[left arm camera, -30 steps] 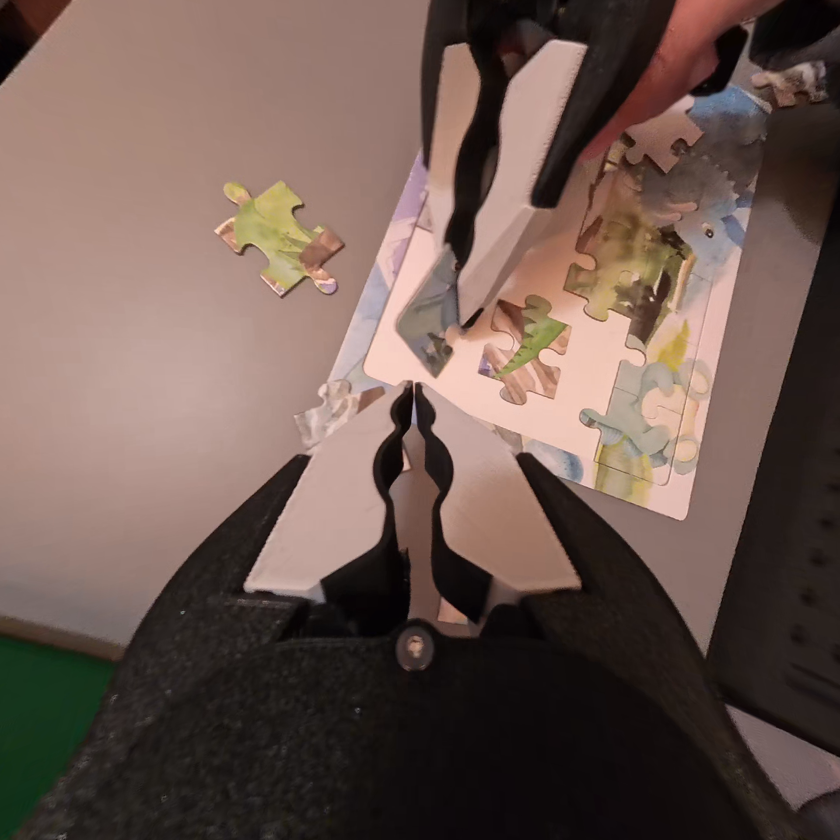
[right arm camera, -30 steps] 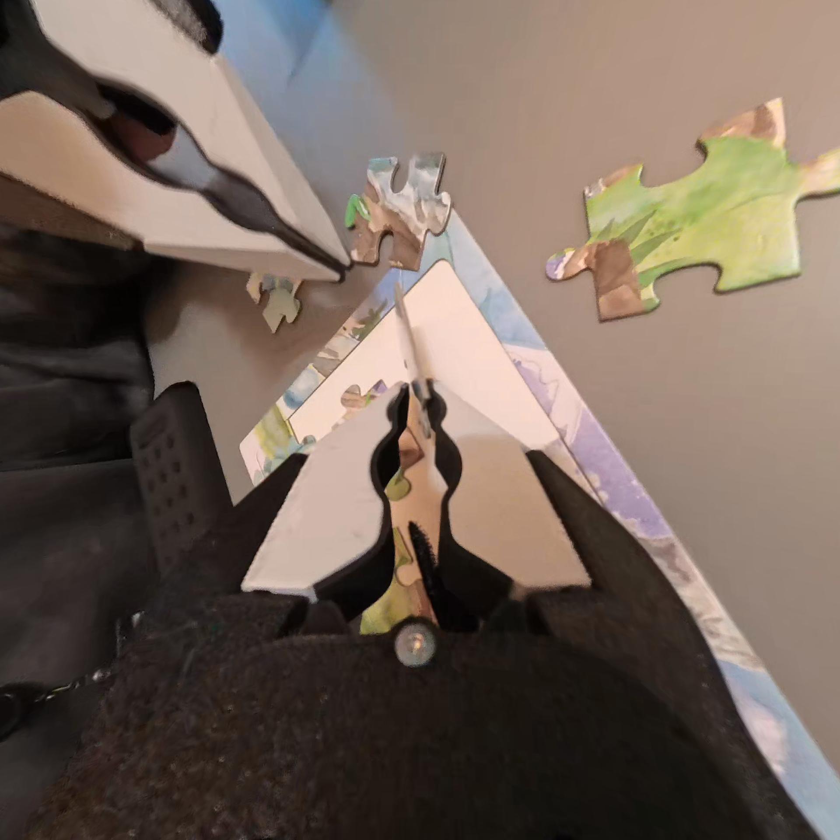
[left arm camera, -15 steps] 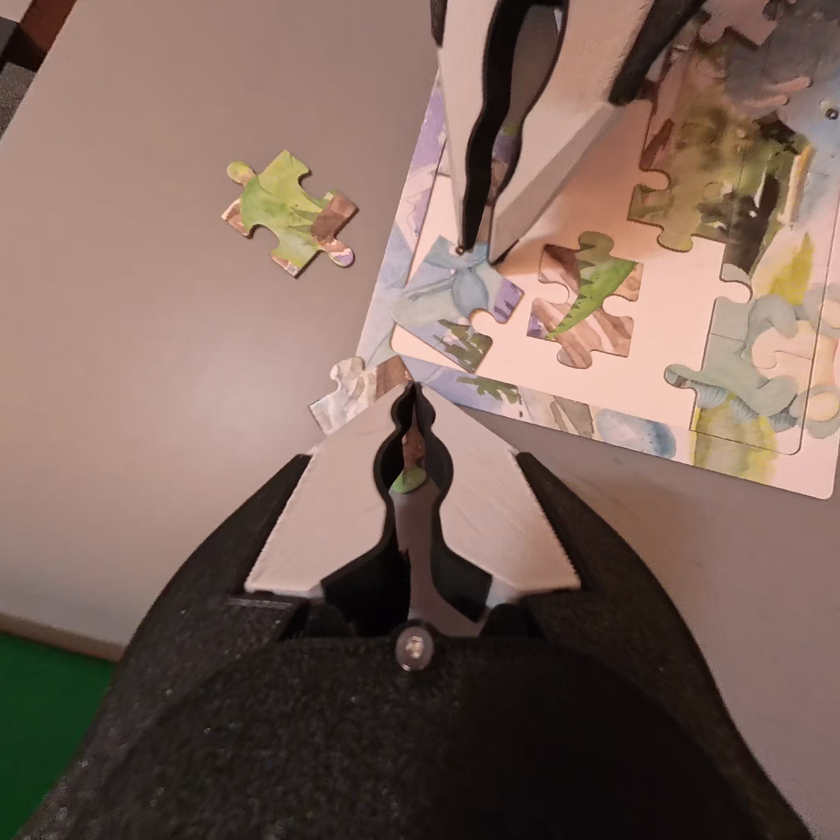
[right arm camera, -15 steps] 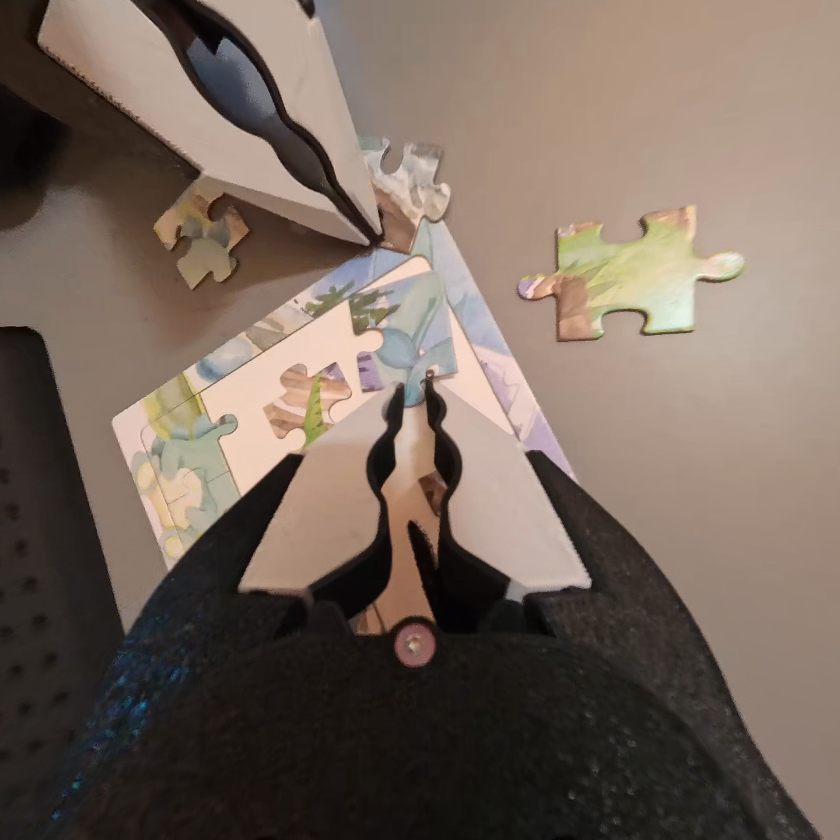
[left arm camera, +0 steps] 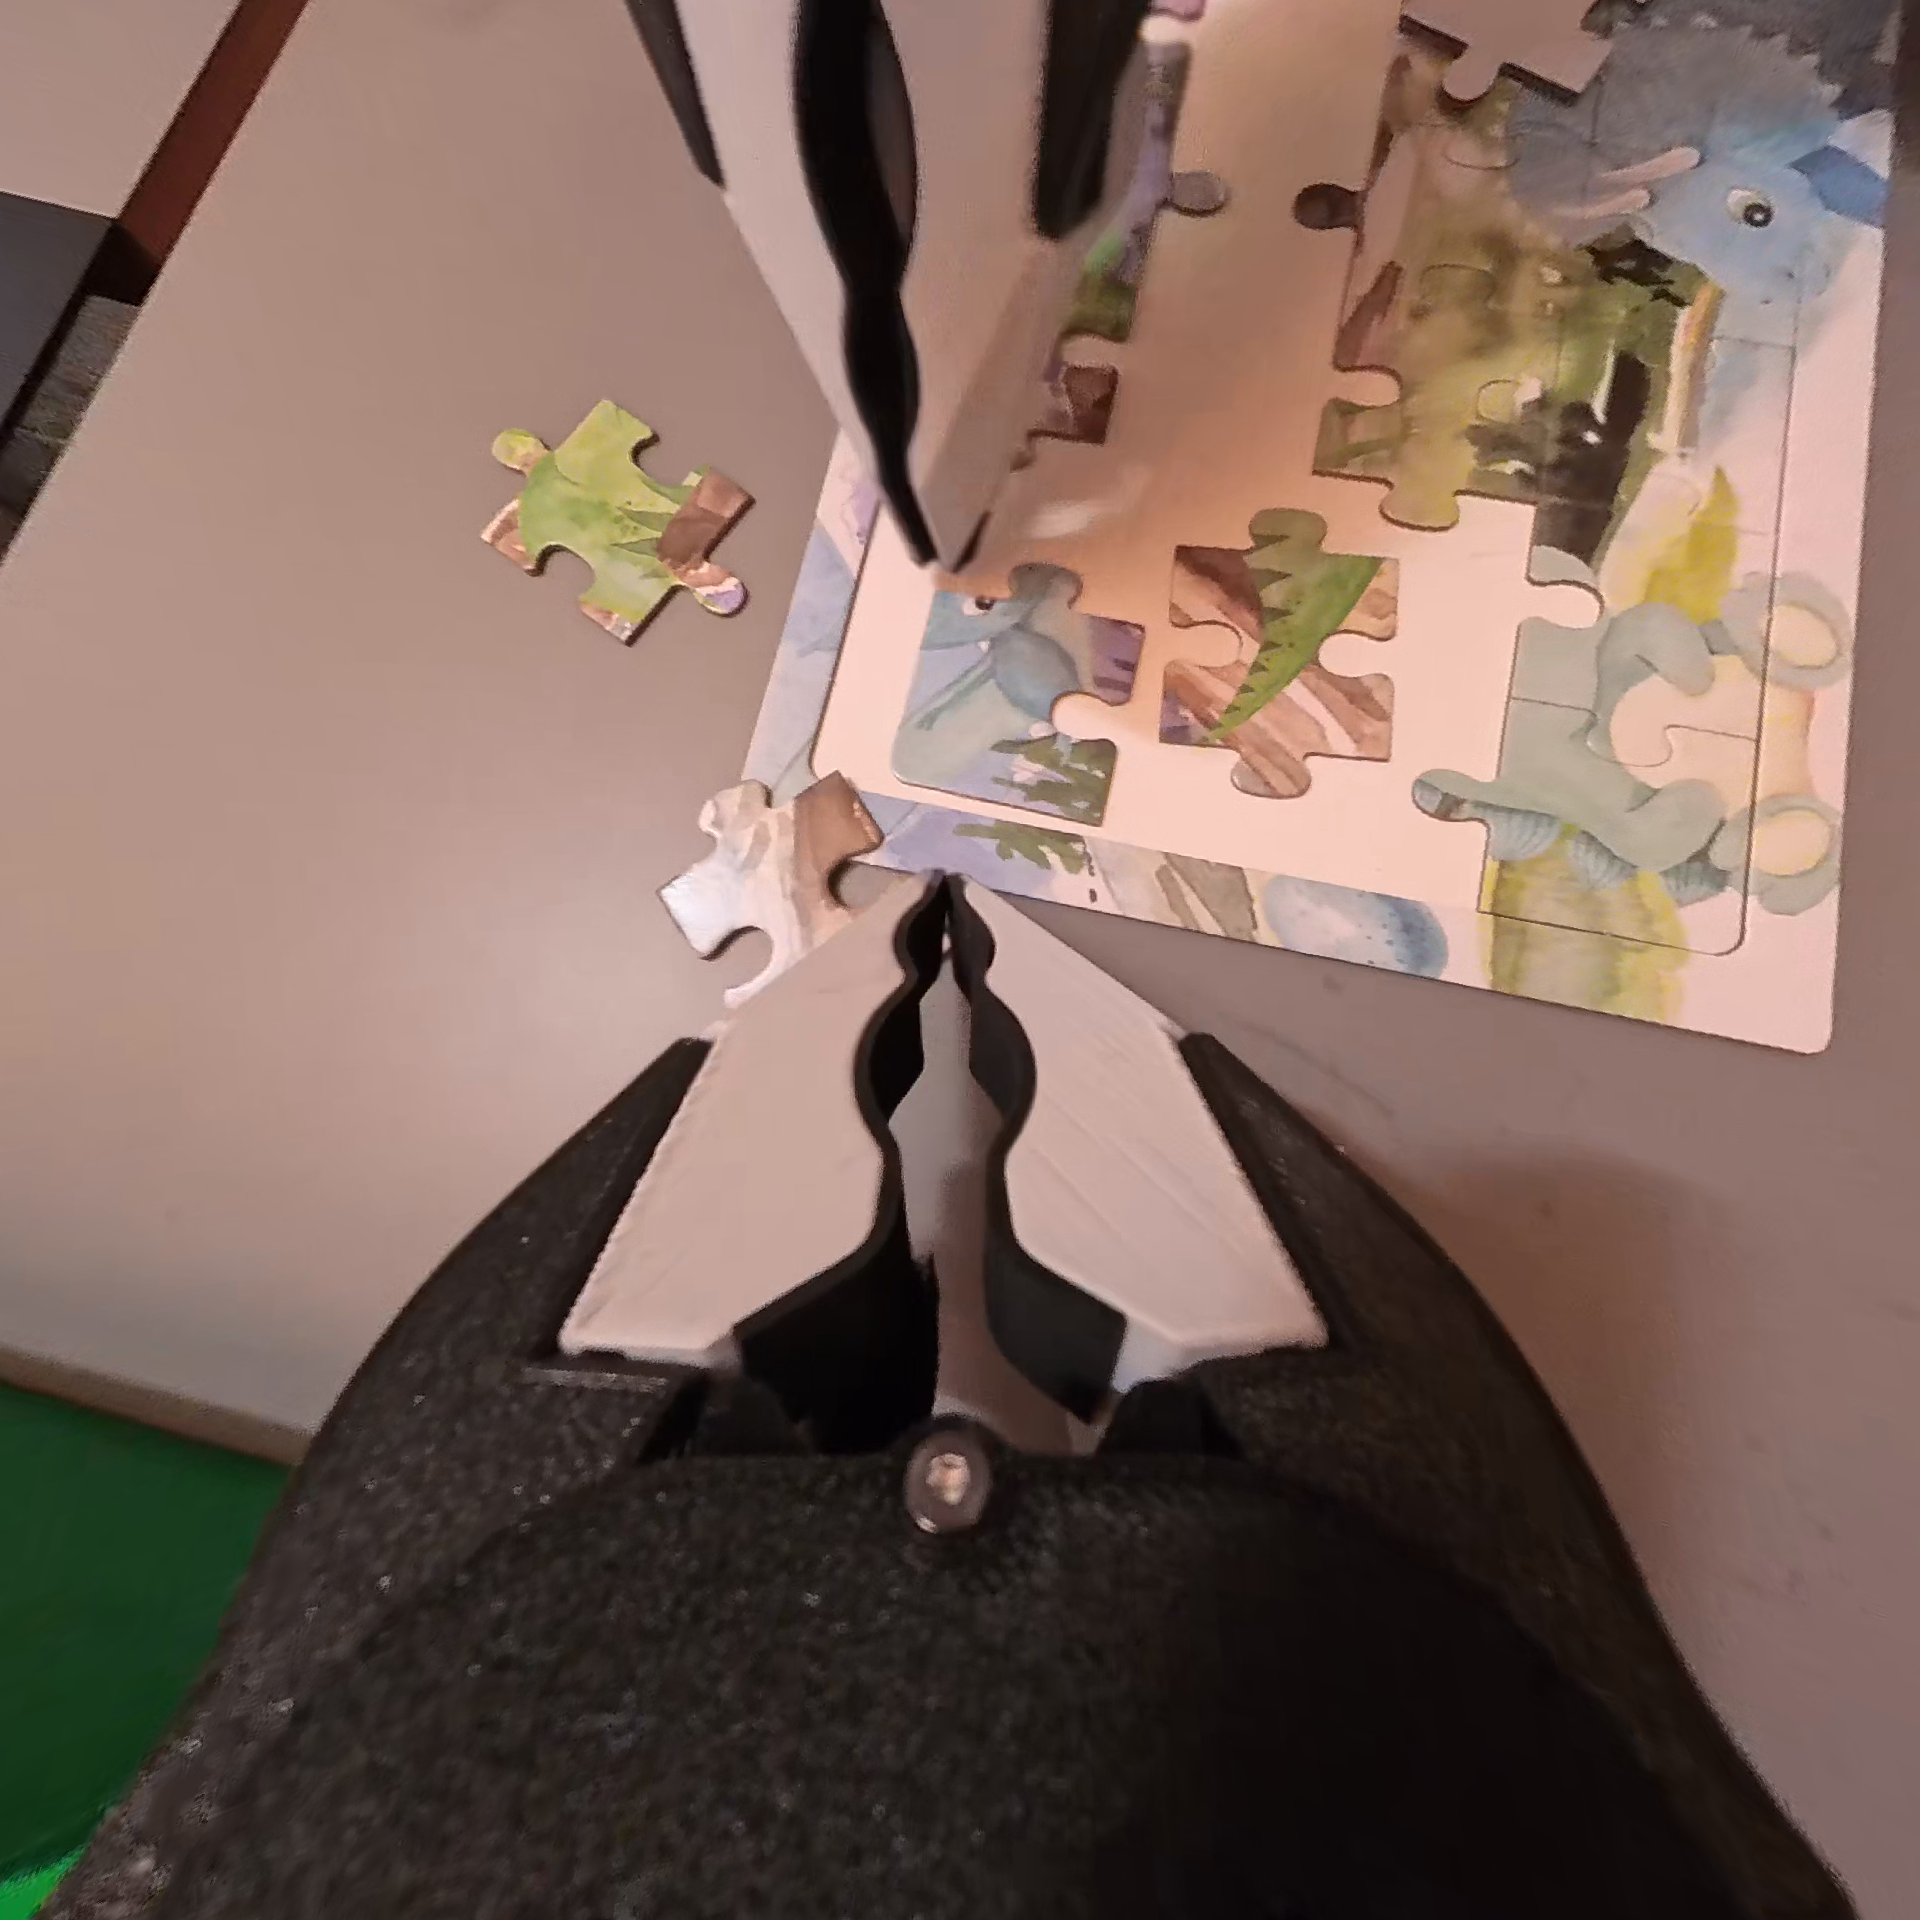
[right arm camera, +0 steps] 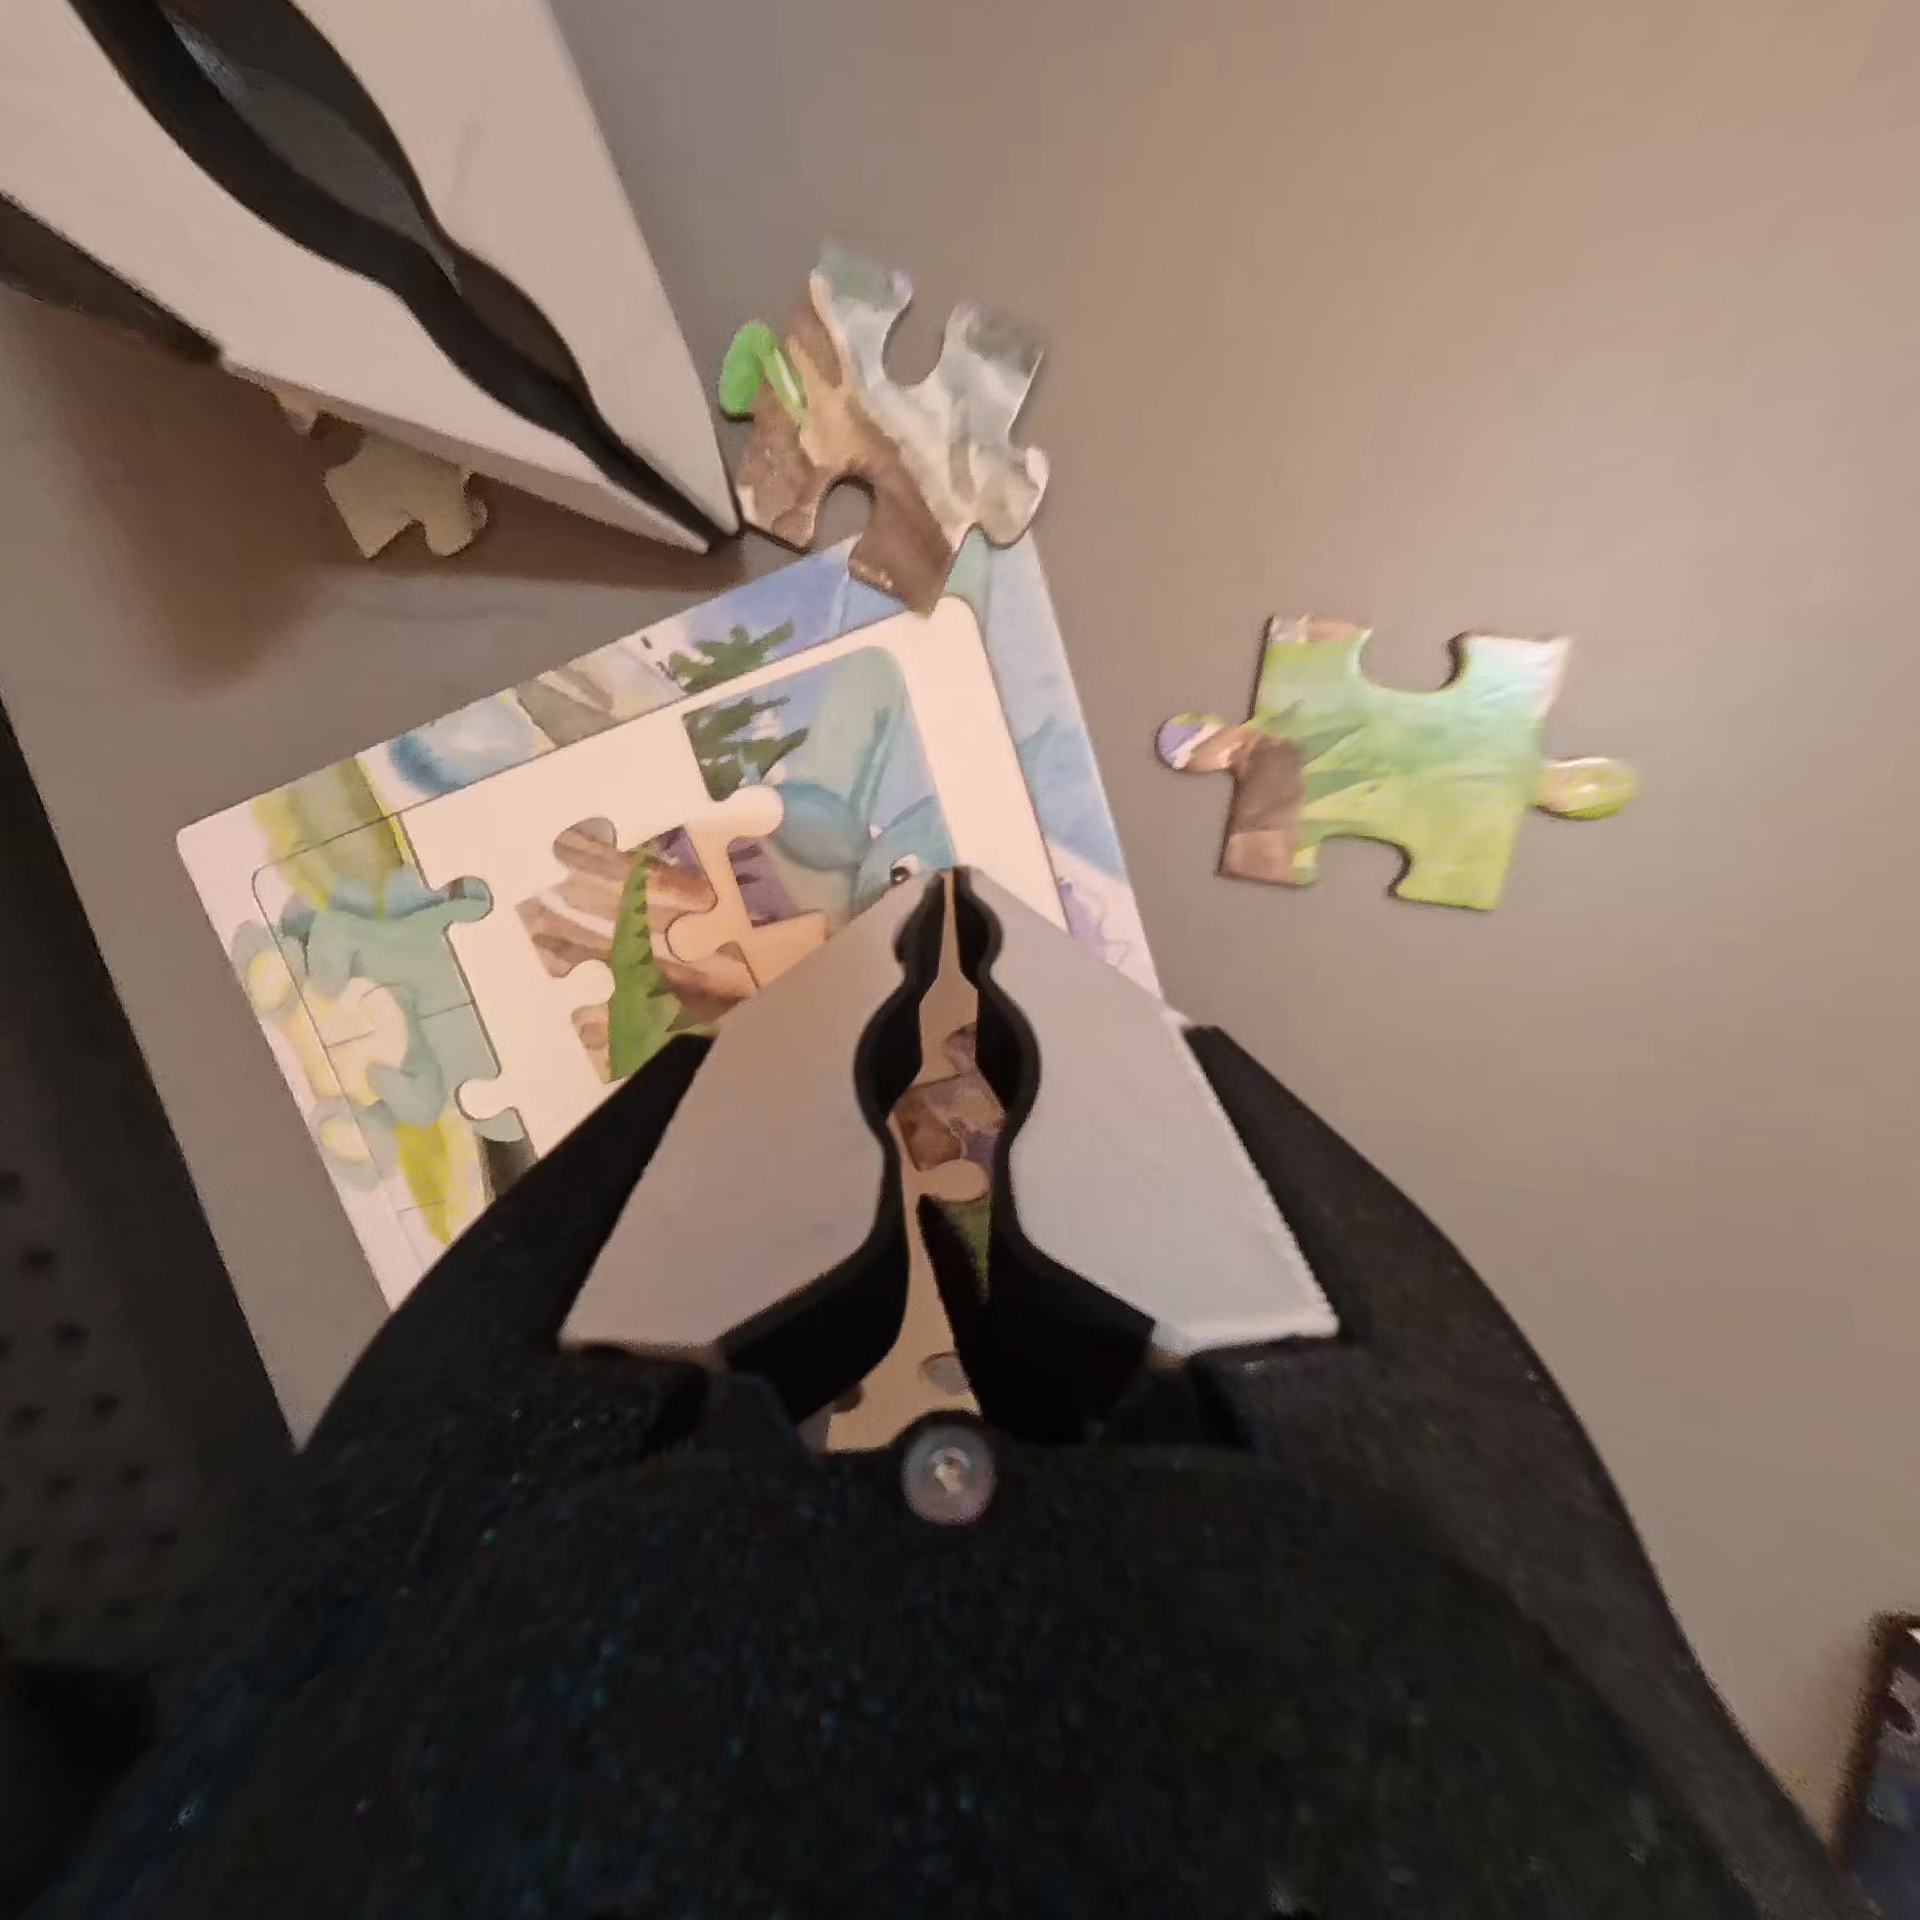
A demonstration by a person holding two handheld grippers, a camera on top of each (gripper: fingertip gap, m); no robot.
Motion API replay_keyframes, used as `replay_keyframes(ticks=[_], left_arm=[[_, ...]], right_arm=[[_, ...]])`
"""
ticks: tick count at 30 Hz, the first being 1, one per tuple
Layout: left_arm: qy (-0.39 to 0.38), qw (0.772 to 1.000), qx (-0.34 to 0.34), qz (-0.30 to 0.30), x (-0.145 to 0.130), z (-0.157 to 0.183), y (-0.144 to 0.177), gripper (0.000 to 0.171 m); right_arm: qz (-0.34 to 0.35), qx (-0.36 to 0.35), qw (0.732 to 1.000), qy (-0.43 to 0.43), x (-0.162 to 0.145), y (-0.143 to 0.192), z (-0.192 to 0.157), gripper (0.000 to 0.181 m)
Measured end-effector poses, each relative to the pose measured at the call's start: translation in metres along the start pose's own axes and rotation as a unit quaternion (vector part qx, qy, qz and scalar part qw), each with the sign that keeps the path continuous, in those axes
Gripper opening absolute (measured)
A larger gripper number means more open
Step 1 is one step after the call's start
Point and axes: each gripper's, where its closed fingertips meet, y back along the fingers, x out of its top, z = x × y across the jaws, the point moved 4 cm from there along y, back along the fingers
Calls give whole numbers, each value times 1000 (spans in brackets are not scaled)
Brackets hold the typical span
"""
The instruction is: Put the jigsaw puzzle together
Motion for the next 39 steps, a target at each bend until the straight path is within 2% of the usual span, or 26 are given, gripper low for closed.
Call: replay_keyframes(ticks=[3,6,8,10,12,18,22,24,34,36,39], left_arm=[[15,1000,-11,-2,-5,-1,-3,0],[17,1000,-13,10,-3,0,-6,0],[16,1000,-16,14,-1,2,-8,0],[18,1000,-16,6,-2,4,-11,0],[19,1000,-19,8,-1,5,-11,0],[27,999,-24,11,-2,4,-12,0],[41,998,-35,19,-3,4,-12,0],[41,998,-36,19,-3,4,-12,0],[46,998,-40,22,-3,3,-12,0],[48,998,-42,24,-3,3,-12,0],[49,998,-42,24,-3,3,-12,0]], right_arm=[[31,-38,999,8,5,9,-1,0],[73,-5,997,19,4,4,-33,0],[93,-27,995,28,1,-6,-44,0],[101,-68,992,20,-1,-16,-41,0],[130,-77,988,5,3,-16,-38,0],[119,-81,990,-3,9,-17,-28,0],[118,-45,992,7,5,-13,-45,0],[103,-66,992,5,1,-17,-41,0],[110,-89,990,1,14,-20,-31,0],[104,-58,993,8,12,-21,-42,0],[104,-60,993,8,12,-22,-43,0]])
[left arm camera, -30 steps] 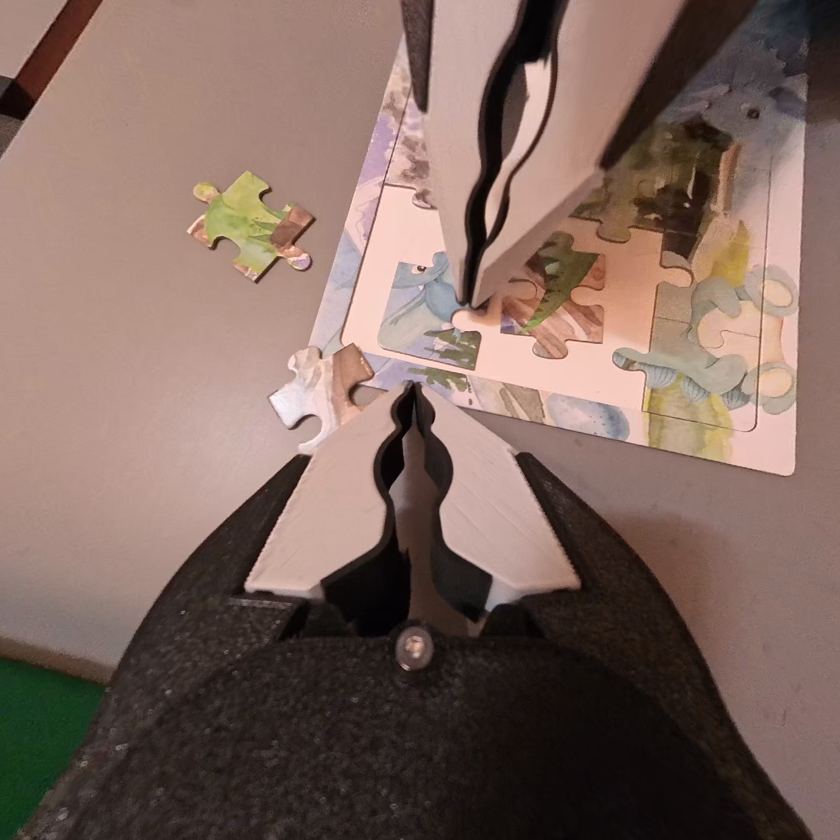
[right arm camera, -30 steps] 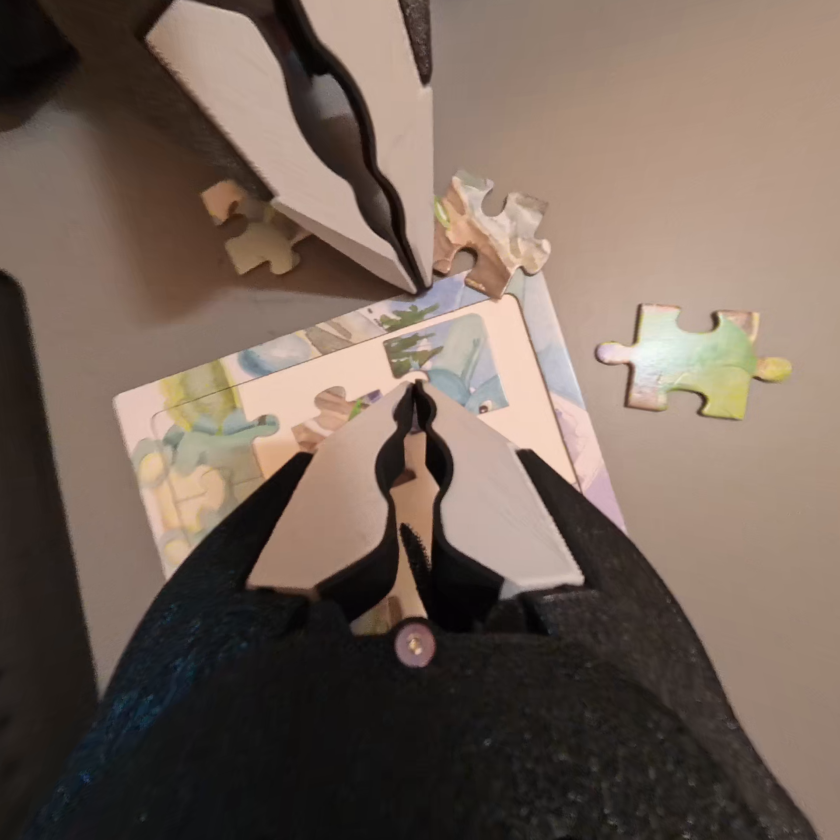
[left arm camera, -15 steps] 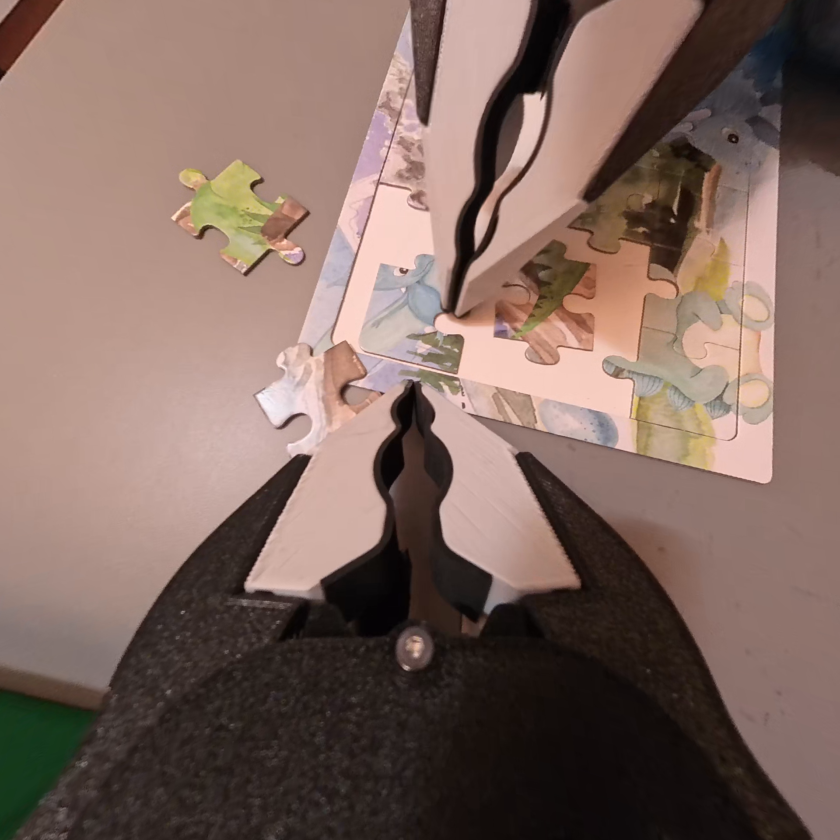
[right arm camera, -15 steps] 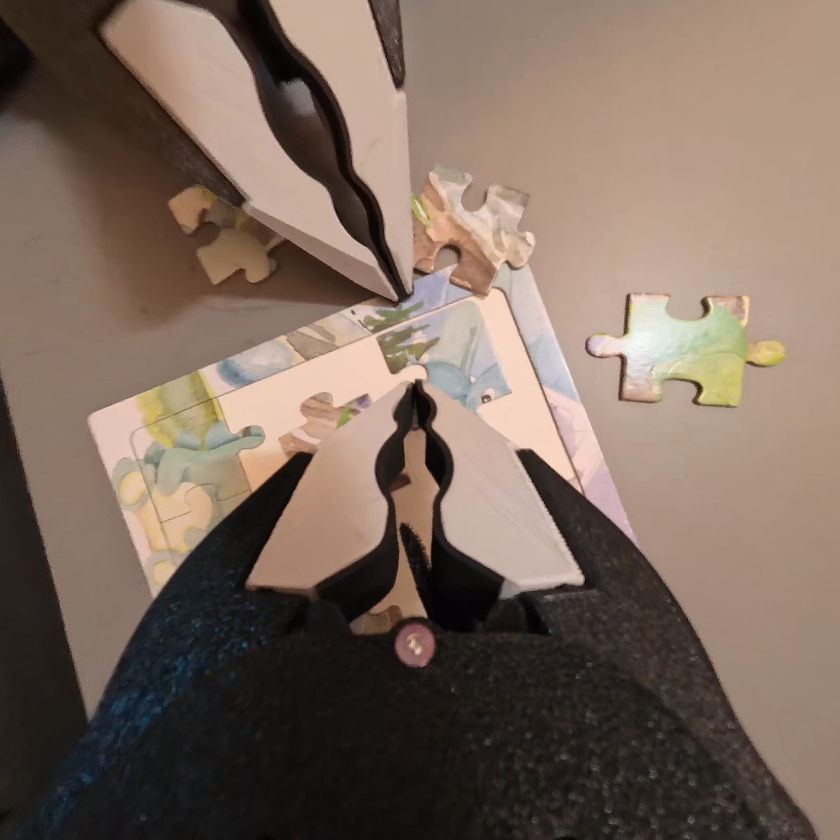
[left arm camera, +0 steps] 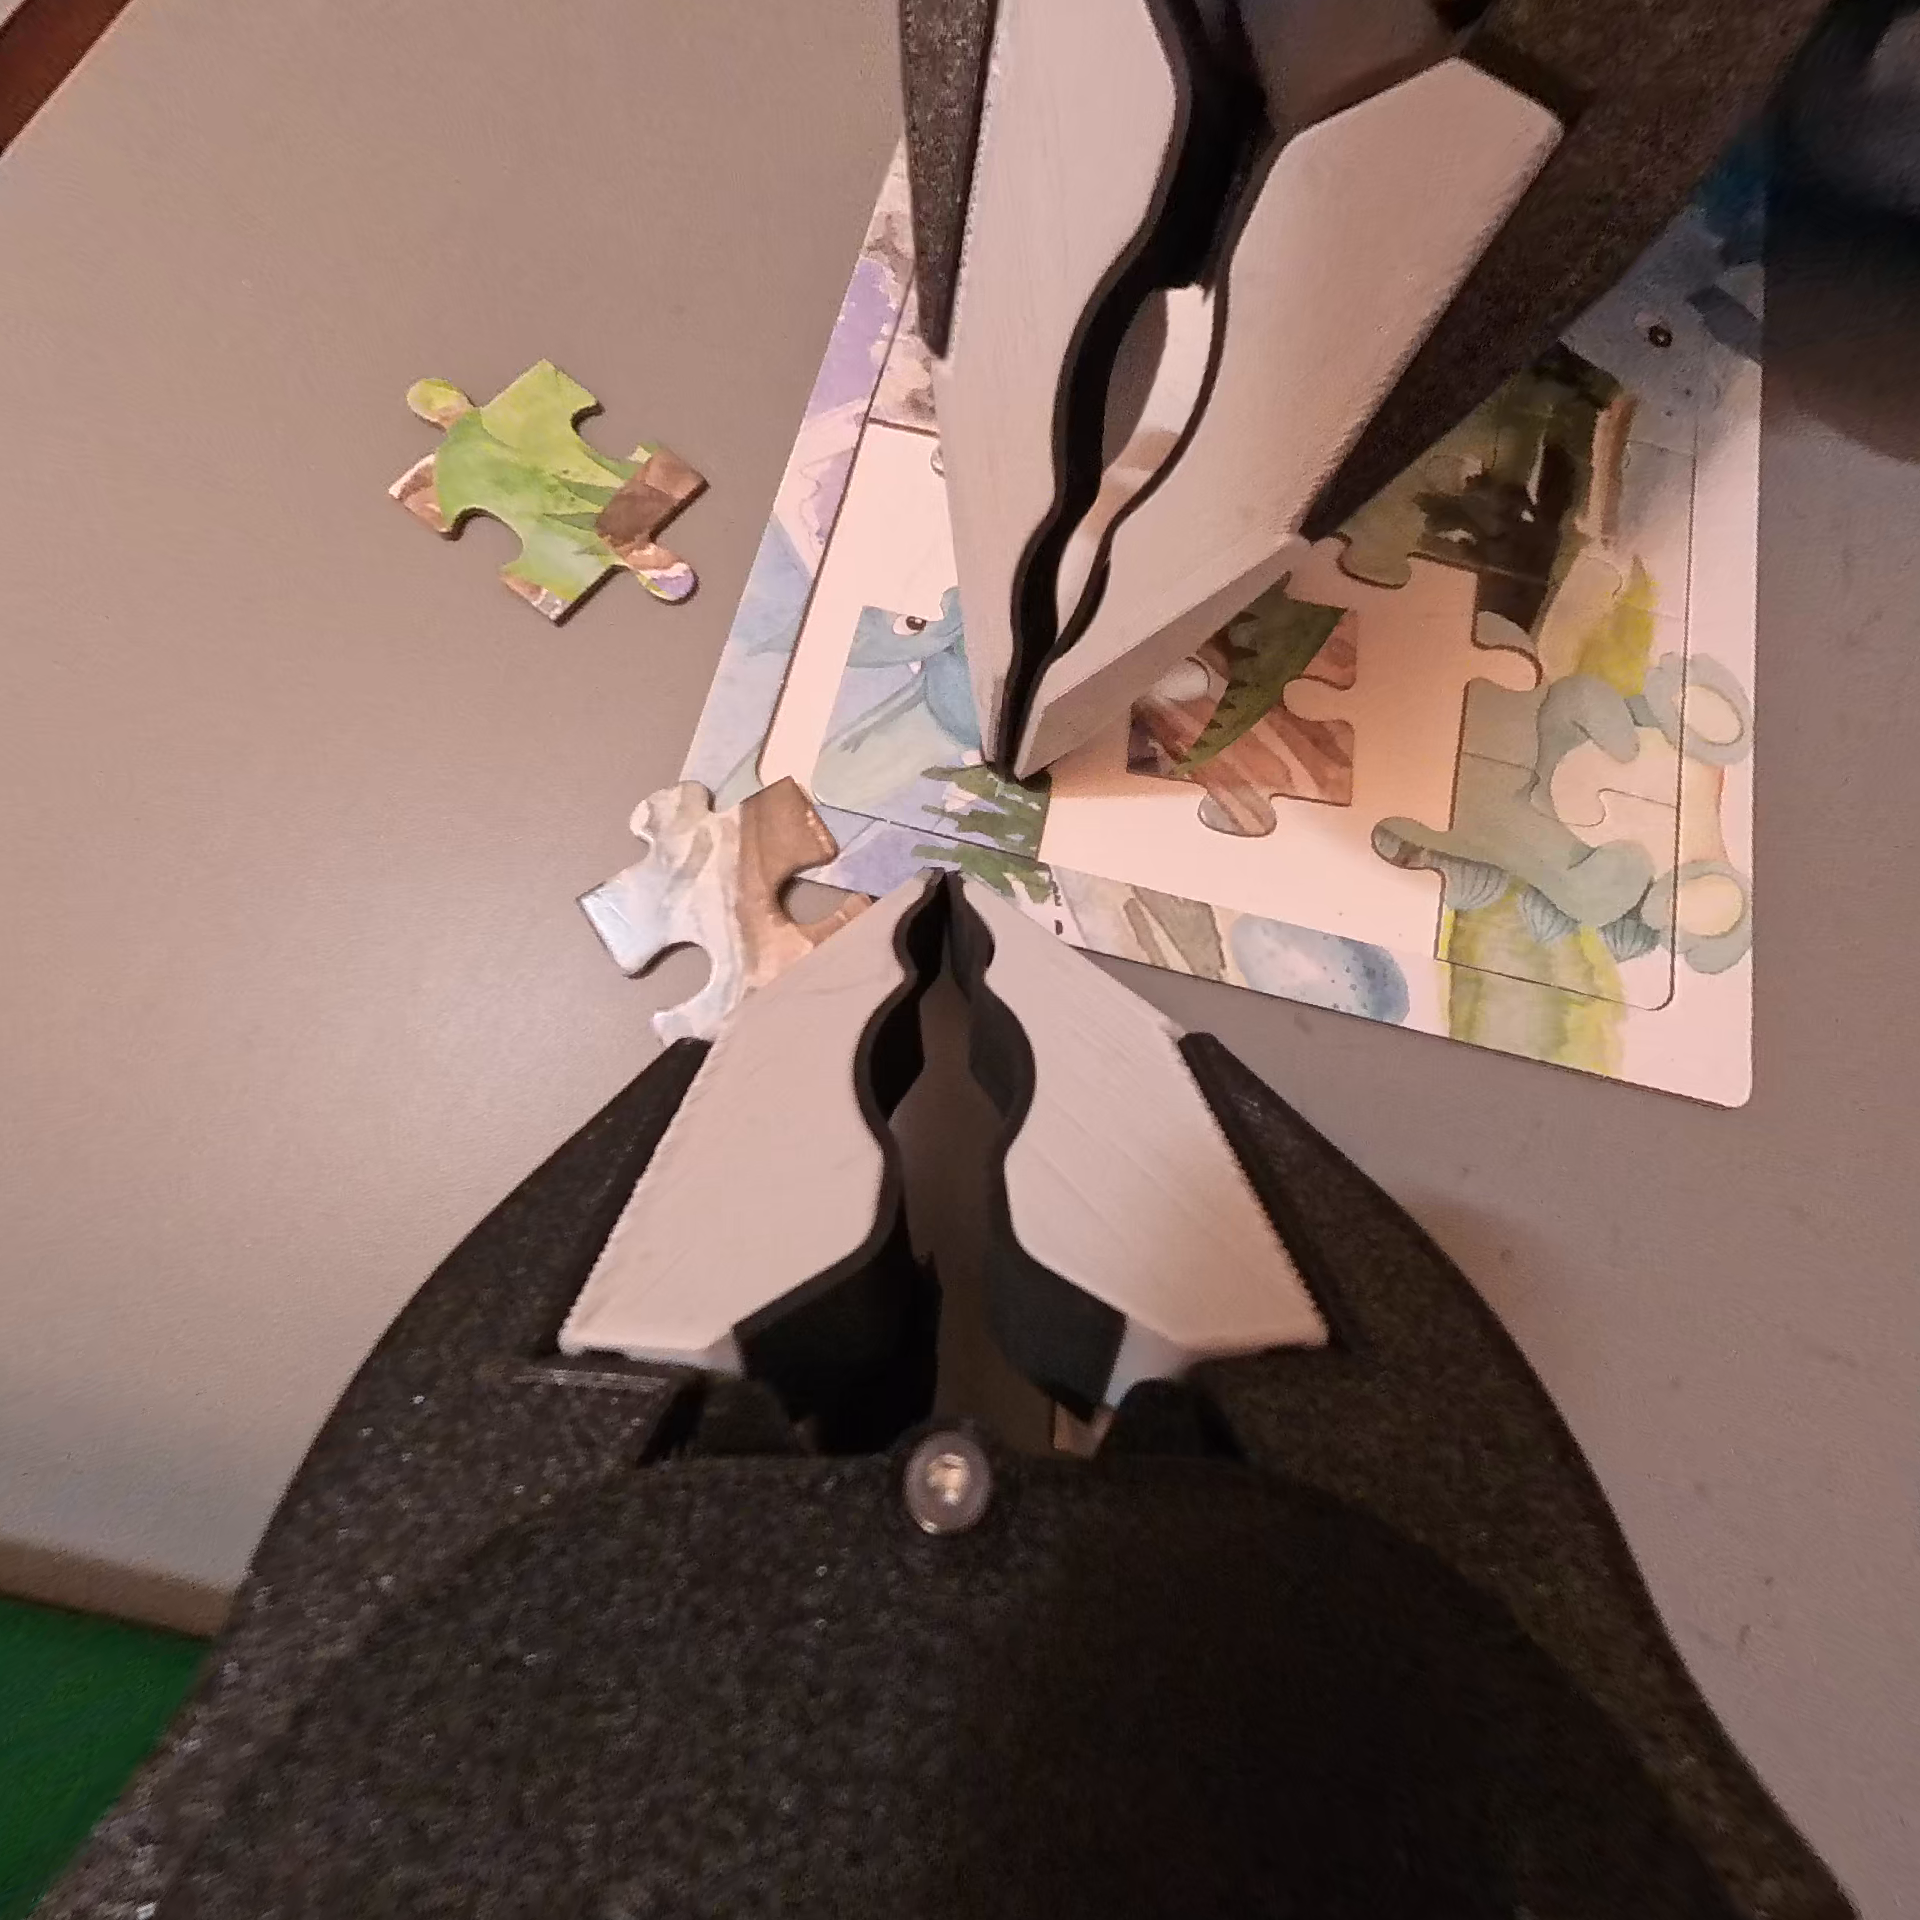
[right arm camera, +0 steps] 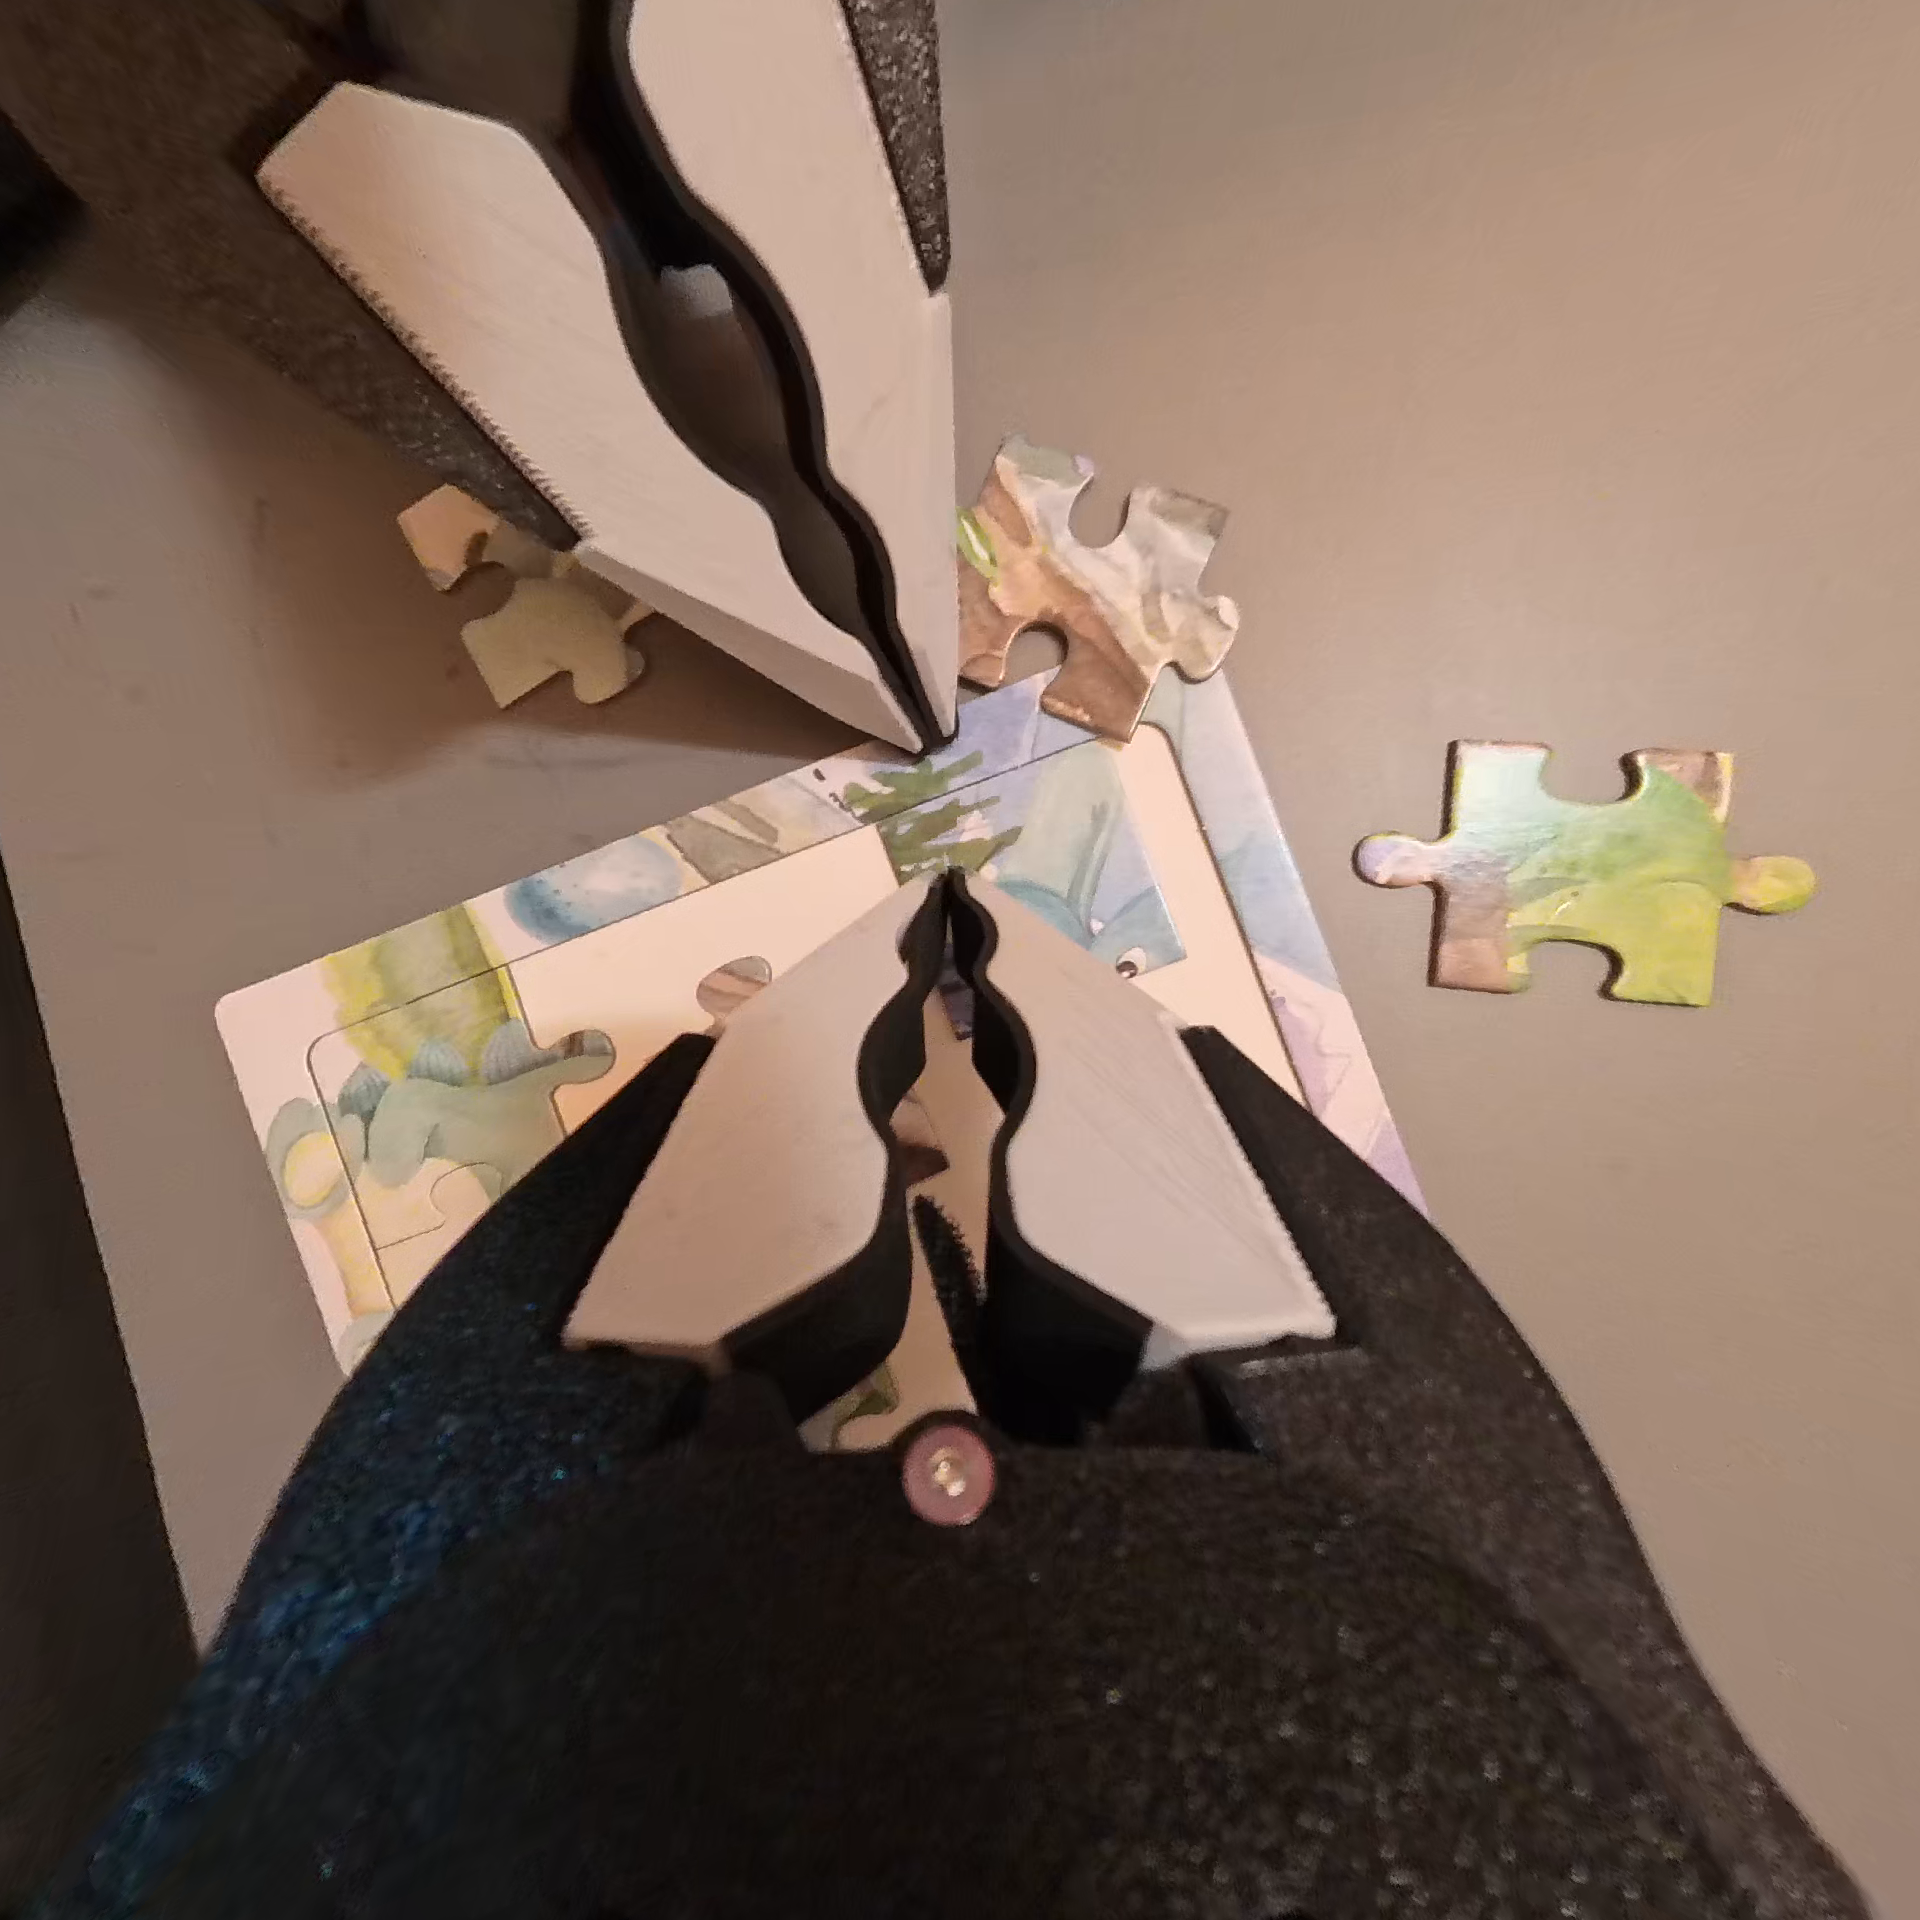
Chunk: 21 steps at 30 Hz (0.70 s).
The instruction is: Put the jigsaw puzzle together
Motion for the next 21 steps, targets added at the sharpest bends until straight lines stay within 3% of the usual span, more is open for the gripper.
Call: replay_keyframes(ticks=[21], left_arm=[[0,1000,2,-1,0,0,0,0]], right_arm=[[-6,-27,1000,-5,0,0,12,0]])
